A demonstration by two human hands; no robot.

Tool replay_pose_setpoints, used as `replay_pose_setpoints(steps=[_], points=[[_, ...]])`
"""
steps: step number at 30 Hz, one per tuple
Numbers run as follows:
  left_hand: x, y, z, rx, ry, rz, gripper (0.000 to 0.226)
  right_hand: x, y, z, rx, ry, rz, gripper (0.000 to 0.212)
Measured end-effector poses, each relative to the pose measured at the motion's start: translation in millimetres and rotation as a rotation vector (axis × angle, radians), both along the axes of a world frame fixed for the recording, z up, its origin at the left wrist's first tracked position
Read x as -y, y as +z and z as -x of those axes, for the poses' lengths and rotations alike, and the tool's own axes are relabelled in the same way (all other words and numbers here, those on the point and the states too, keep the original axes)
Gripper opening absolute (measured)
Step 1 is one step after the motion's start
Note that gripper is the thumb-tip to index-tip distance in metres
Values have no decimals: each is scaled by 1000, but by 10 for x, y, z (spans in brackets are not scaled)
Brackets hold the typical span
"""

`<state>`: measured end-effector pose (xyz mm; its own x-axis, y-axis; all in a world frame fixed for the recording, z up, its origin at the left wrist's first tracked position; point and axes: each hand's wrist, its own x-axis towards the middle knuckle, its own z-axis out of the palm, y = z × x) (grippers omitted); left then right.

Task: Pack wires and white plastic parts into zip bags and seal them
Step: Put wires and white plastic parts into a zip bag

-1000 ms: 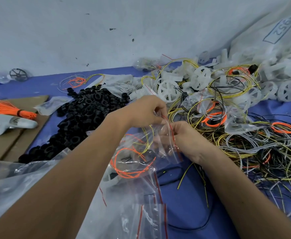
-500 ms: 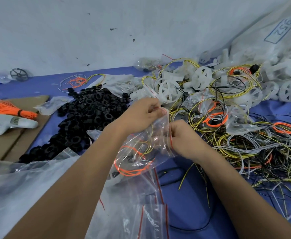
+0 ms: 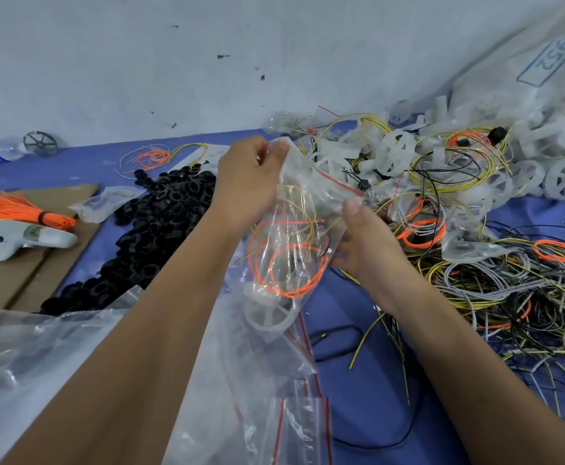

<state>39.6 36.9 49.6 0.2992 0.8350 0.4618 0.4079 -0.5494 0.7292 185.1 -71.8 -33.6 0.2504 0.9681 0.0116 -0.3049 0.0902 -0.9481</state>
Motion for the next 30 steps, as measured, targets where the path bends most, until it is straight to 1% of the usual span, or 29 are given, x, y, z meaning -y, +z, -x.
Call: replay_pose_setpoints(steps=[1,3,5,7,8,9,10,12,14,15,16,17,18,19,21,22,24,25,26,27,28,30], points=[[-3,18,-13,45,12,21,45,0,-21,12,3,47,-5,54],[7,42,-39,130,25,70,49,21,-34,41,50,72,-26,41],[23,60,-50,185,31,128,51,59,-40,56,85,37,-48,26],[7,71,-35,244,16,204,49,74,38,29,46,7,-75,13],[-3,74,-21,279,-9,261,45,62,90,-12,30,-14,-66,10],[-12,63,-5,315,-49,341,39,36,159,-61,71,-46,-2,14],[-7,43,21,341,-100,441,33,76,211,-124,152,-30,81,22],[24,-78,118,372,-185,607,26,164,284,-230,224,75,221,35],[74,-293,254,373,-248,662,19,206,284,-189,204,146,264,49],[109,-415,313,370,-276,675,17,244,260,-147,216,164,254,63],[144,-531,355,370,-294,696,14,277,210,-118,255,170,253,77],[179,-634,379,380,-295,720,12,278,162,-101,323,138,263,87],[206,-715,388,407,-295,742,10,252,126,-93,402,91,271,86],[233,-772,388,444,-307,764,8,217,120,-76,469,58,281,78],[277,-823,376,520,-345,807,8,174,103,-94,494,65,291,68],[294,-838,375,560,-363,828,17,172,88,-113,473,83,289,65],[318,-855,400,615,-380,873,46,184,54,-129,438,102,247,66],[321,-855,425,614,-399,884,47,178,43,-133,436,77,226,68],[310,-866,453,599,-421,883,36,160,40,-139,434,16,208,68],[289,-893,480,568,-454,891,19,144,46,-147,429,-61,181,60],[276,-903,497,544,-481,906,10,129,50,-165,423,-118,144,49],[286,-893,526,534,-526,912,9,120,51,-206,408,-172,70,36]])
